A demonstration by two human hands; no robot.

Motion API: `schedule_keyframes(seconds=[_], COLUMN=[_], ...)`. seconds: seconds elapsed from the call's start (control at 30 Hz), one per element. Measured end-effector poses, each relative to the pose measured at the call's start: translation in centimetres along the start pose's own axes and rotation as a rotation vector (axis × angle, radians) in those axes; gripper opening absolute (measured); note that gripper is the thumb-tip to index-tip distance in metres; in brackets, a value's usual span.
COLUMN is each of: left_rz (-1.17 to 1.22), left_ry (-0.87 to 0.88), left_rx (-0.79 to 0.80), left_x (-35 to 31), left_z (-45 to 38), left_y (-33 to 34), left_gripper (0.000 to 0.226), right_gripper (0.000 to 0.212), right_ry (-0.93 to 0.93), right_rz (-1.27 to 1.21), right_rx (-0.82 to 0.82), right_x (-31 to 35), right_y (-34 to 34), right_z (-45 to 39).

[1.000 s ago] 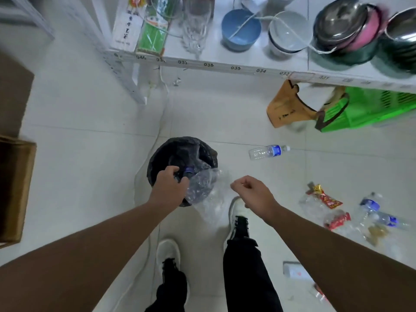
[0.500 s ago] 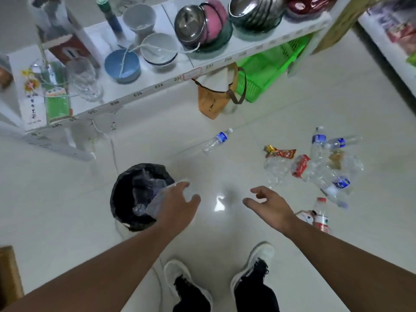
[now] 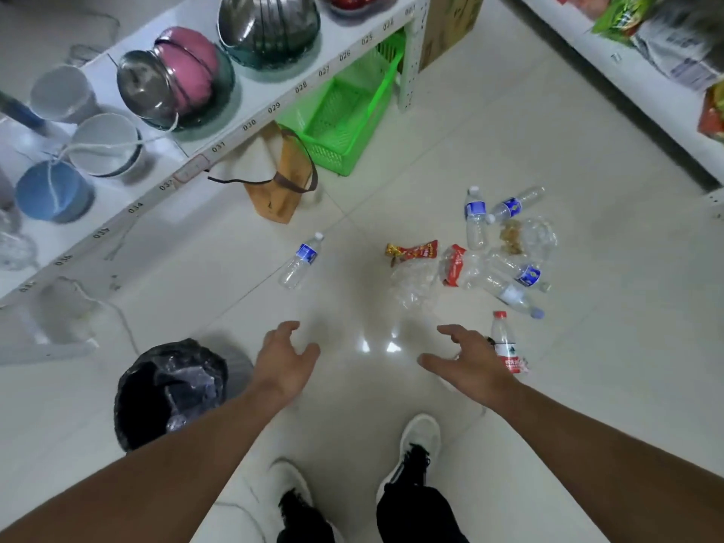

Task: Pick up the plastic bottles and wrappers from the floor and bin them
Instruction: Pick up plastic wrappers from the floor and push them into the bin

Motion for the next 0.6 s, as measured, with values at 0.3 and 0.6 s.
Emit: schedule_keyframes(seconds=[0.3,0.6], left_rz=[-0.141,-0.237], left_ry=[-0.11,-0.041], left_rx=[-0.042,0.117], left_x=[1.3,5.0], left_z=[-7.1,-15.4], left_y=[-6.2,-4.4], left_gripper=[0.064,0.069], right_gripper=[0.086,0.091], right_ry=[0.056,0.133], right_rz=[-0.035,0.065], right_rx=[-0.004,-0.039], right_x=[2.8,4.2], right_y=[0.0,5.3], right_z=[-4.1,-11.2])
Point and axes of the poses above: each hand's wrist, its own z-axis away from the middle knuckle, its own y-axis out of the palm, x = y × z, the point moved 4 cm from there along -z, towards the middle knuckle, and after that the axes turned 11 degrees about -z, right-handed, at the moved point
